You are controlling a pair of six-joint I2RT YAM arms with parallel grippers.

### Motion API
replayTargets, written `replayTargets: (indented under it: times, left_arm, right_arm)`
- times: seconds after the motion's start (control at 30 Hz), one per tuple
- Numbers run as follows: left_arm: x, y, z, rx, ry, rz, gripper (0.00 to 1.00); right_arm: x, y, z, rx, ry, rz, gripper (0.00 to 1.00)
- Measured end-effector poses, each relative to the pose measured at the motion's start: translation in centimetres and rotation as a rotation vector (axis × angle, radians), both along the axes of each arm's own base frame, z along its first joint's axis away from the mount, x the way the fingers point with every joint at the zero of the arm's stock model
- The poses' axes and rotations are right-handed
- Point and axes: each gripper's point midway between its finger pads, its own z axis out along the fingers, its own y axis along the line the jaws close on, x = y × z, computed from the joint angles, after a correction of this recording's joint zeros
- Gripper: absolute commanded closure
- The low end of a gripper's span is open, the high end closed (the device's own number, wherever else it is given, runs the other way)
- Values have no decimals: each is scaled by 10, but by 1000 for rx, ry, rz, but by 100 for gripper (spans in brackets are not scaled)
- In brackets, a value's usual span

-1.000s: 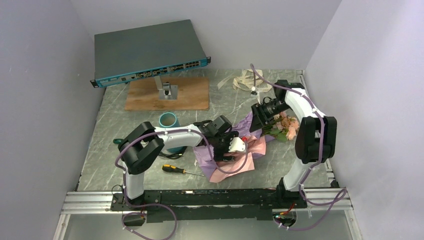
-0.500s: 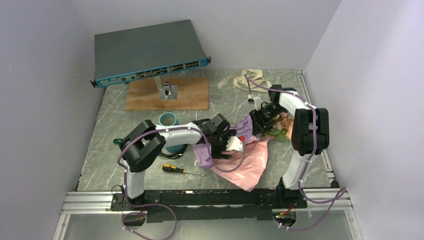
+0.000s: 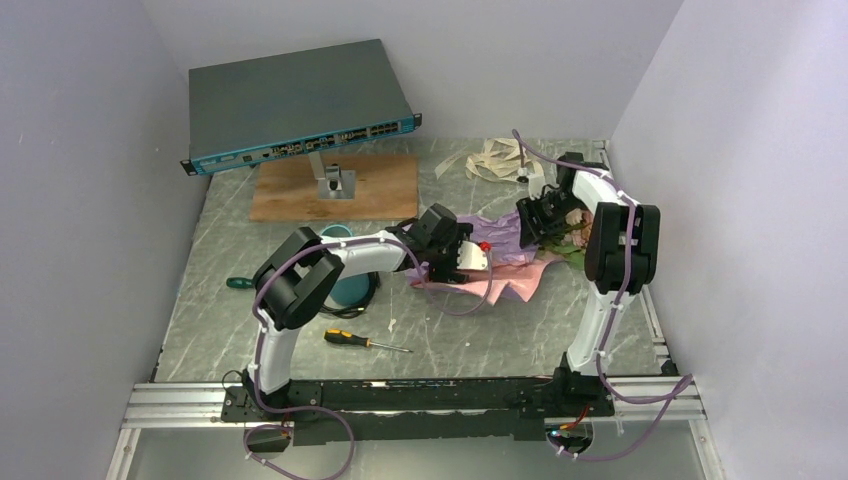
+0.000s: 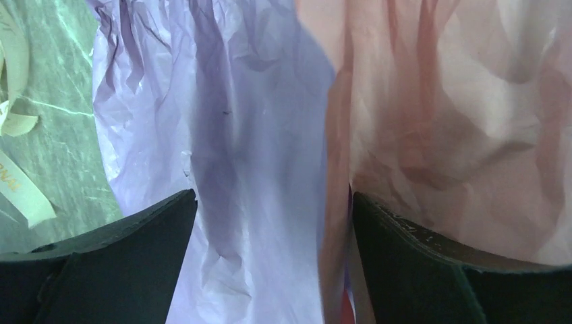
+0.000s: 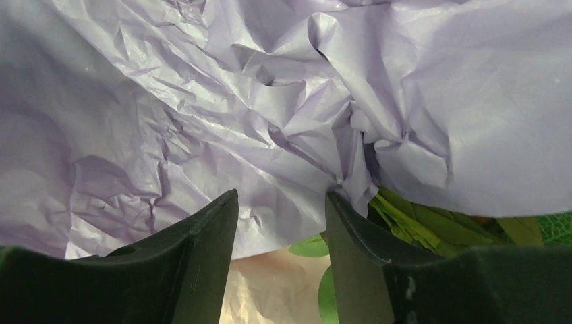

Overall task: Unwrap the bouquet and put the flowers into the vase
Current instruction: Unfold the wrapping paper at the center of the board.

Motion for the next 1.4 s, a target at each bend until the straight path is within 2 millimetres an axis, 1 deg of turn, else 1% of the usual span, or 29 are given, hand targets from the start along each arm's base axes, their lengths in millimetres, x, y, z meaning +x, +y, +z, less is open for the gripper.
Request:
replayTargets:
  times: [0.03,0.1,0.17,0.27,0.4,0.43,0.5,0.57,0.67,0.73,0.8,0.83,0.93,1.03,1.1,1.23,1.33,1.4]
  left_arm:
    - [4,-1,1,-3,-11,1,6]
    - [5,-1,1,1,-15,-10,5]
    - [4,0,1,4,-9,-28,5]
    - [-1,1,1,5,11,-57,4]
    - [-17,8,-2,17,55,-90,4]
    - [-22,12,-2,24,66,-101,2]
    - [-30,17,-3,37,88,-115,1]
    - [-37,22,-4,46,107,-126,1]
    - [-45,27,-5,60,129,-140,2]
    - [-50,30,-5,63,139,-150,3]
    - [-56,33,-4,65,147,-164,4]
    - [-58,33,-3,65,148,-170,4]
    - [-64,35,0,63,142,-192,6]
    - [-75,40,7,59,142,-216,11]
    - [-80,42,16,40,136,-228,17]
    - [-95,44,44,-32,121,-260,33]
    - [-102,40,66,-96,114,-284,46]
    - [-105,35,74,-133,117,-296,54]
  right_arm:
    - [1,-3,1,1,-3,-8,44]
    - [2,-5,3,5,-5,-15,42]
    - [0,-3,4,20,2,-10,39]
    - [-6,3,9,50,14,0,38]
    - [-13,9,29,82,0,11,36]
    - [-14,10,35,85,-8,12,35]
    - [-19,11,48,89,-29,18,35]
    - [-26,10,58,92,-43,23,39]
    - [-39,4,61,77,-43,25,54]
    - [-45,-5,57,52,-28,12,64]
    - [-47,-13,50,26,-15,-2,72]
    - [-48,-17,47,11,-9,-8,74]
    - [-49,-24,38,-15,3,-20,76]
    - [-52,-27,26,-31,22,-21,75]
    - [-59,-27,16,-36,46,-19,73]
    - [-78,-28,-3,-52,108,-16,65]
    - [-87,-28,-12,-58,136,-14,60]
    - [-91,-29,-15,-61,147,-12,55]
